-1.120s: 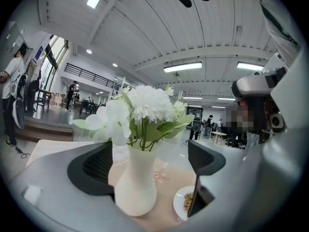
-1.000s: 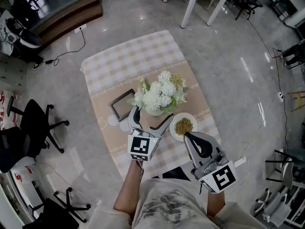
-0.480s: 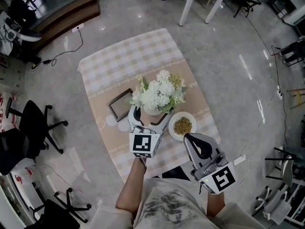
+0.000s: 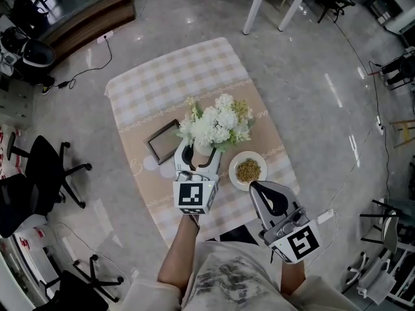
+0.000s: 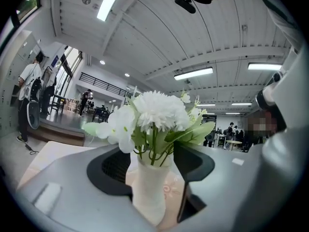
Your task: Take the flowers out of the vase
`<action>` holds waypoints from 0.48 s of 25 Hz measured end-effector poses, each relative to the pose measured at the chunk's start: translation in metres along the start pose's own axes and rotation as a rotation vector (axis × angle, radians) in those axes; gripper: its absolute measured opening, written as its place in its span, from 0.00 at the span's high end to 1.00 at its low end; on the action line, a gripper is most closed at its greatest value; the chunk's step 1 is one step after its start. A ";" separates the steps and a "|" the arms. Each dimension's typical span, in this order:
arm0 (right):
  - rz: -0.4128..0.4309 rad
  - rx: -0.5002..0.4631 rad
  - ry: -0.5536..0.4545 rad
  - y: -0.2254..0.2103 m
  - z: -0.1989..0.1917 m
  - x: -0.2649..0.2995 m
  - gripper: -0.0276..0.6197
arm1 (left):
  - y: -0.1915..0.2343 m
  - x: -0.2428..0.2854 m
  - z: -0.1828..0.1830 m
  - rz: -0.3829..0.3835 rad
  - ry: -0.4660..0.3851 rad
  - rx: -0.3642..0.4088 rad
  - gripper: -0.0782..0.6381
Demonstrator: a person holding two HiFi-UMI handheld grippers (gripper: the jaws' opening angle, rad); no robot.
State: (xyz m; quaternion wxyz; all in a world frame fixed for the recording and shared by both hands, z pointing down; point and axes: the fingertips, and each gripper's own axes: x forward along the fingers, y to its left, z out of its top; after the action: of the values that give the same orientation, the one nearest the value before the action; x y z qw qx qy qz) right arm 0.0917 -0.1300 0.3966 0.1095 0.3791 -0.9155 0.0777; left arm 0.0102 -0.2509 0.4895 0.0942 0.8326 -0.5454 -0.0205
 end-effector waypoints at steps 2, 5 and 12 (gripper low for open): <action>0.000 0.000 -0.001 0.001 0.000 0.000 0.93 | 0.001 -0.001 0.000 0.004 -0.004 0.003 0.53; 0.002 0.000 0.000 0.001 -0.001 0.001 0.93 | 0.004 -0.002 0.001 0.016 -0.007 -0.008 0.57; 0.001 0.001 0.006 0.001 -0.002 -0.001 0.93 | 0.009 -0.003 0.001 0.052 -0.009 -0.012 0.73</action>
State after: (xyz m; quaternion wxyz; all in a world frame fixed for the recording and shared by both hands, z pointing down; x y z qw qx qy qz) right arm 0.0921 -0.1278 0.3984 0.1118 0.3787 -0.9153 0.0794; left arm 0.0007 -0.2514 0.4896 0.0974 0.8176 -0.5669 -0.0249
